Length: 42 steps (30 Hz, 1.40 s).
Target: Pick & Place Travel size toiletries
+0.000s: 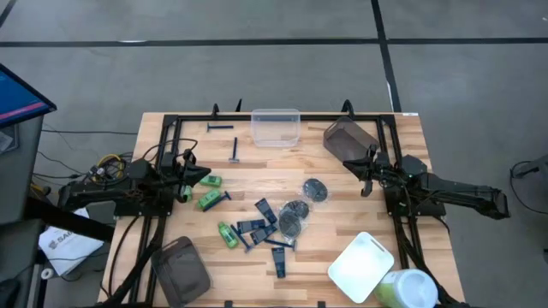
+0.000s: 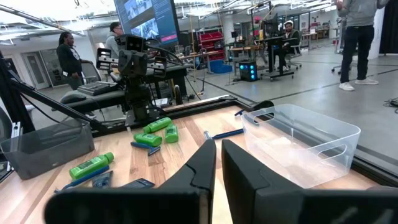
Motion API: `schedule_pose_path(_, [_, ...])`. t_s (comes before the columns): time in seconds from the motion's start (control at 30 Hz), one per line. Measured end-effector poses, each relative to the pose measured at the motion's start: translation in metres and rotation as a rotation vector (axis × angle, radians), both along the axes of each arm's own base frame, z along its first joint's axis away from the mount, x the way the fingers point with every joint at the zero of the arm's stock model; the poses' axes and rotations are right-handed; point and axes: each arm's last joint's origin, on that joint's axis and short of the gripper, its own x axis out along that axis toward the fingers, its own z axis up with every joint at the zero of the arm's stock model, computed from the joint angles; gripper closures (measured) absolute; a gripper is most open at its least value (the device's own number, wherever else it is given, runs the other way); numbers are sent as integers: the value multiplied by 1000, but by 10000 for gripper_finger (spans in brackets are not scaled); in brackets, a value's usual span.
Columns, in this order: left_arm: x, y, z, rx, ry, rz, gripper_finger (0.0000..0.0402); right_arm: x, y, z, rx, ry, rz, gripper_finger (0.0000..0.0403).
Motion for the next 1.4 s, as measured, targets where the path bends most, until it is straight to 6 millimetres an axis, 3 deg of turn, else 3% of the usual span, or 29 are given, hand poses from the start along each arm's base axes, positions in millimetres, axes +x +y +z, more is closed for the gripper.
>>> schedule_pose_path(0.5, [-1, 0, 3, -10, -36, 8, 401, 0, 0, 0, 2, -3, 0, 381])
schedule_pose_path(0.8, [-1, 0, 4, -61, -55, -6, 401, 0, 0, 3, 350, -125, 19, 381])
schedule_pose_path(0.97, [-1, 0, 4, -61, -56, -6, 401, -1, 0, 9, 449, -226, 43, 381])
schedule_pose_path(1.1, [-1, 0, 5, -61, -59, -5, 401, -3, 1, 25, 360, -274, 48, 372])
schedule_pose_path(1.2, [-1, 0, 5, -61, -59, -5, 401, -7, 0, 52, 271, -286, -19, 351])
schedule_pose_path(1.4, [-1, 0, 5, -56, -59, -3, 401, -1, -5, 103, 170, 2, -167, 289])
